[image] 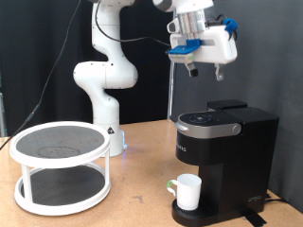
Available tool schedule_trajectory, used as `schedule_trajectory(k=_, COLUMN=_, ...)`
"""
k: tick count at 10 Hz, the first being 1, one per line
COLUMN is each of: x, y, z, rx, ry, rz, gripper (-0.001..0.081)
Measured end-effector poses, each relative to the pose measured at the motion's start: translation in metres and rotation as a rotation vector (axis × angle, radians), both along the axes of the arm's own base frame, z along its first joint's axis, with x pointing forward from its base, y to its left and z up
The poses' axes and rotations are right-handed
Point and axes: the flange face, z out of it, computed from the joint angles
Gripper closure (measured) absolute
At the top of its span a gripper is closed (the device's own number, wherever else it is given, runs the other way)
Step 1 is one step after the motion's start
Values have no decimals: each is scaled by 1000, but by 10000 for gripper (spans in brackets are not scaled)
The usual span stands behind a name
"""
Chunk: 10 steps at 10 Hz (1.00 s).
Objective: Make a cup of coffee with the keurig machine
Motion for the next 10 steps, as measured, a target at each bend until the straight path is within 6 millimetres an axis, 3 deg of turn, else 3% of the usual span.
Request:
schedule_trajectory(k=3, x=-3, y=3, z=-25, rx=-9, ry=5, rz=7, gripper=72)
schedule_trajectory(k=4, x=-4, y=5, z=-31, rx=-11, ry=3, rz=11, gripper=183)
schedule_trajectory(k=5, x=-5, y=6, z=-37, rx=-13, ry=3, rz=15, gripper=366)
schedule_trajectory(k=6, x=-7, y=8, z=-41, rx=-15, ry=7, rz=18, gripper=366)
schedule_trajectory(k=7, x=-8, y=9, z=-45, rx=-16, ry=11, rz=20, gripper=502)
schedule_trajectory(k=8, x=-9, y=10, z=-50, rx=-18, ry=18, rz=22, gripper=502)
schedule_trajectory(k=9, x=-11, y=11, z=-53, rx=-19, ry=25, rz=25, gripper=704)
schedule_trajectory(k=10, x=-13, y=13, z=-58, rx=-20, ry=34, rz=28, gripper=773)
